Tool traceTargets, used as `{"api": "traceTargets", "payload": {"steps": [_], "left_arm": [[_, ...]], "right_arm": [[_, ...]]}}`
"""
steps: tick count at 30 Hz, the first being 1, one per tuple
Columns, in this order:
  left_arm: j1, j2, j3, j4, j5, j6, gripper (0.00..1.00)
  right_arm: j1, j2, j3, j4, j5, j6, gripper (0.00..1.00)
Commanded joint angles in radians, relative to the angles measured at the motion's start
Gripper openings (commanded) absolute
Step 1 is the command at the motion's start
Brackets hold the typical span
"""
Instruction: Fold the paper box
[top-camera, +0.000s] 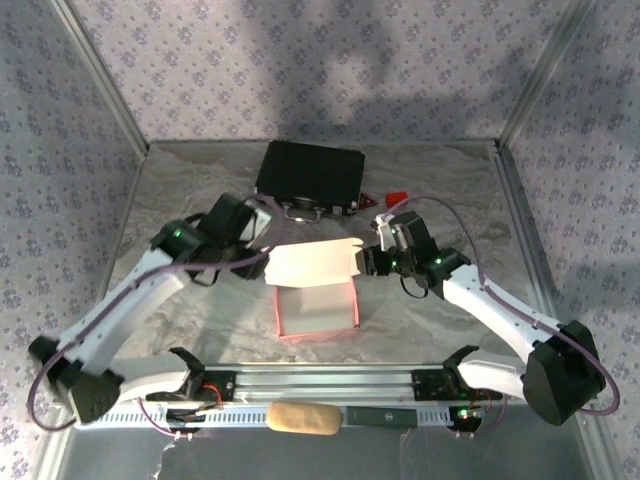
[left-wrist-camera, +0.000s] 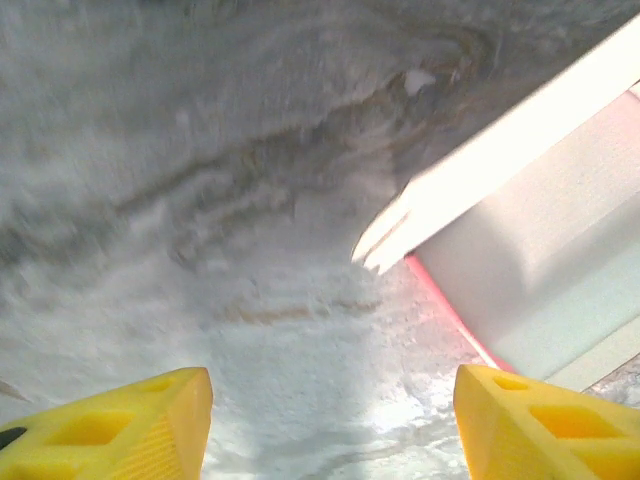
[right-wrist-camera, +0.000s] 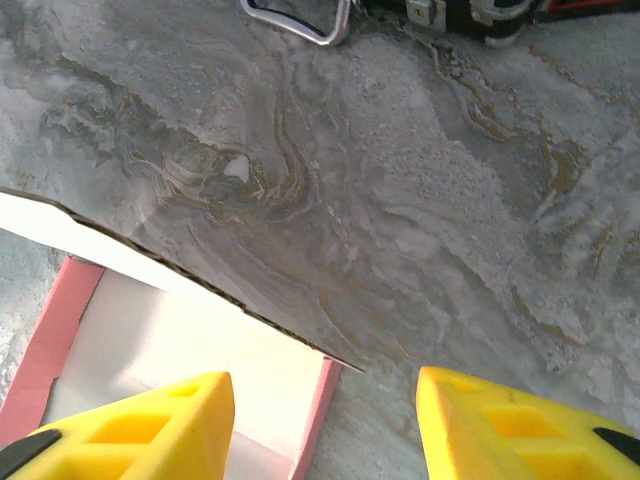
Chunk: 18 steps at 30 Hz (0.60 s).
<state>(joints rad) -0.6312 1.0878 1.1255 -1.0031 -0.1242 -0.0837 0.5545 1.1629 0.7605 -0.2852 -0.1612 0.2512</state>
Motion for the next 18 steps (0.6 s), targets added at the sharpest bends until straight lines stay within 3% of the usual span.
{"api": "traceTargets", "payload": {"steps": [1, 4, 12, 18], "left_arm": [[0.064, -0.165, -0.152, 0.223, 0.133, -0.118, 0.66], [0.074, -0.214, -0.249, 0.312, 0.152, -0.104, 0.66], [0.077, -0.149, -0.37, 0.48, 0.171, -0.042, 0.64], [0.114, -0.113, -0.407, 0.562, 0.217, -0.047, 0.63]], "right_arm": [[-0.008, -0.011, -0.048, 0.087, 0.001, -0.067, 0.53], [-0.019, -0.008, -0.068, 0.131, -0.02, -0.075, 0.52], [-0.051, -0.004, -0.146, 0.251, -0.106, -0.078, 0.5], [-0.062, 0.058, -0.112, 0.25, -0.142, -0.086, 0.49]]}}
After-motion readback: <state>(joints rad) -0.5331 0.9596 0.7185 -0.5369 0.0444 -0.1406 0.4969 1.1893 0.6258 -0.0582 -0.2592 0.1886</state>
